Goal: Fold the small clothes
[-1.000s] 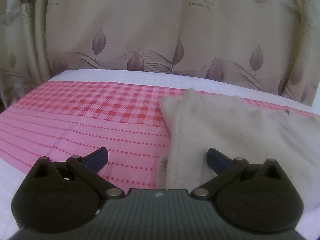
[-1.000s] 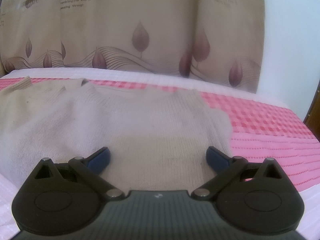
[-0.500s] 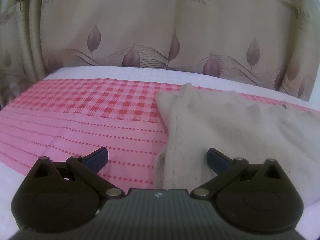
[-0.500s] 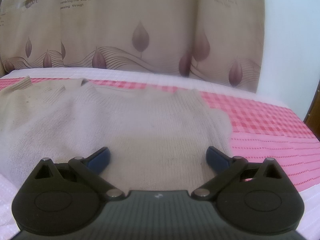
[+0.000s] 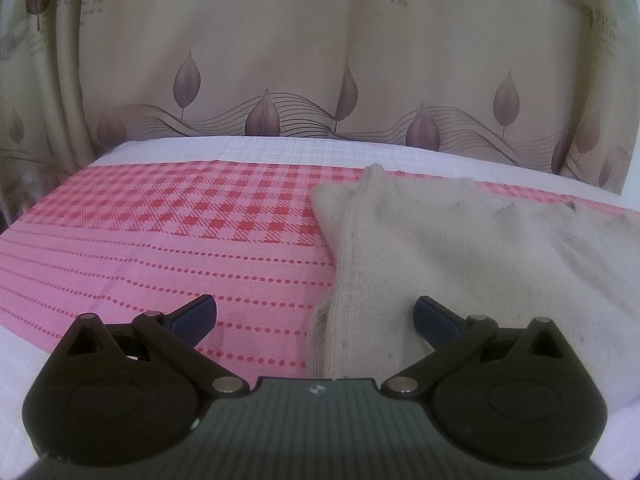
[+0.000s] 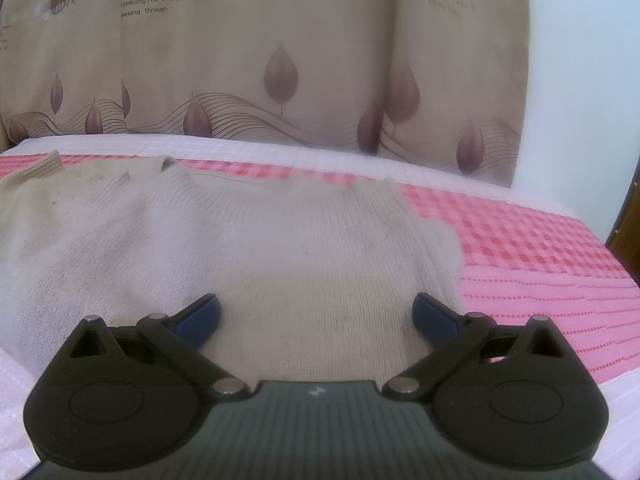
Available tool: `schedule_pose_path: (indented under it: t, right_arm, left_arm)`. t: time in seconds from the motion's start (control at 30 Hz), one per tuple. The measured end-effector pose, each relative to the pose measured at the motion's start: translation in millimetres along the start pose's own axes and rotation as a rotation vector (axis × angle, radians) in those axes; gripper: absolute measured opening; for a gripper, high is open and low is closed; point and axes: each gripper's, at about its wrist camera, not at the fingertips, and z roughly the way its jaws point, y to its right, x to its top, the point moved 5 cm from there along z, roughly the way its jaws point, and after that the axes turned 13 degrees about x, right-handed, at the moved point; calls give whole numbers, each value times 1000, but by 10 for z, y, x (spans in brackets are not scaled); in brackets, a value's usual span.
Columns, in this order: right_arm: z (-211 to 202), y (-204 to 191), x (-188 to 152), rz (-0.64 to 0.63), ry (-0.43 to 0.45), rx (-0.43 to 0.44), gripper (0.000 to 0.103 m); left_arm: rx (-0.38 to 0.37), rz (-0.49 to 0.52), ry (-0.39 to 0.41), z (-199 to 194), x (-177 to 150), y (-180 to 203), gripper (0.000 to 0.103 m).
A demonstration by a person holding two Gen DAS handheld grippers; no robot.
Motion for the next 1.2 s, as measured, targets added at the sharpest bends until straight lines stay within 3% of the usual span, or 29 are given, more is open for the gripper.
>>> schedule_pose_path:
  t: [0.63,0.7,0.87,1.03,1.13,1.2]
  right_arm:
    - [-4,-1,3,0,0,0,103]
    - [-4,1,2,0,0,0,103]
    - [-6,-1,1,1,1,0,103]
    - [-6,1,1,0,1,0,103]
    - [-7,1,0,-1,1,-1,103]
    - [-6,3,4,-3,2,-2,103]
  left_arm:
    - [-12,4,-5,2,-5,-6,103]
    - [-49,11,-12,14,2,-15,103]
    - [-235,32,-87,169,76,-77,103]
    - [-389,66,-120,326,199,-126,89]
    - [-443,59,-152,425,263,-124,87]
    - [-485,46,-167,484,305,-124,80]
